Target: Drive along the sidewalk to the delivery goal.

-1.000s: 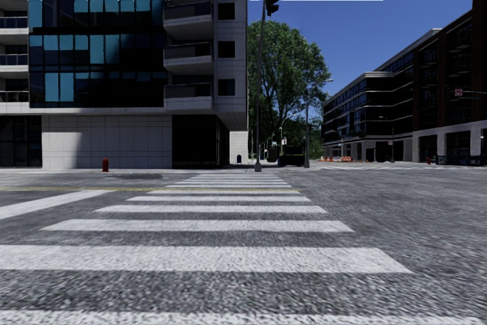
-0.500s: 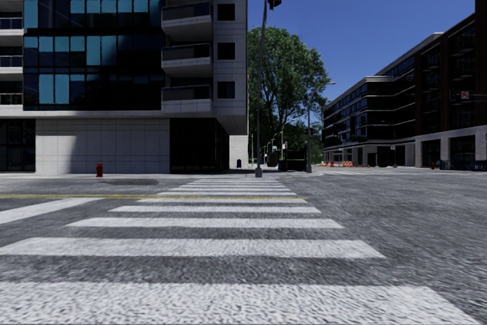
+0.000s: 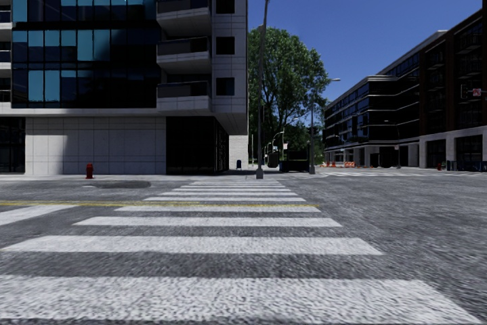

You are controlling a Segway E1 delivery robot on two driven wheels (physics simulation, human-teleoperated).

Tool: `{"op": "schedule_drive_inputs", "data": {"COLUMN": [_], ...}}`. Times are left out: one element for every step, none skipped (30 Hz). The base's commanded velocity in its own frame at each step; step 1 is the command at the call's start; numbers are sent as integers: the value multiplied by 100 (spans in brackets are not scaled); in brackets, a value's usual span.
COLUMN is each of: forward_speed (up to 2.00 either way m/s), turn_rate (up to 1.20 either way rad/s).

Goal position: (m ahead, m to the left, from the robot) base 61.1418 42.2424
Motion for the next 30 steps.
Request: {"op": "schedule_drive_inputs", "data": {"forward_speed": [200,200,200,200,200,200,200,200,200,200,200,200,200,200,200,200,200,200,200,200,200,200,200,200,200,200,200,200,200,200], "turn_rate": [0,0,0,0,0,0,0,0,0,0,0,0,0,0,0,0,0,0,0,0,0,0,0,0,0,0,0,0,4,6]}}
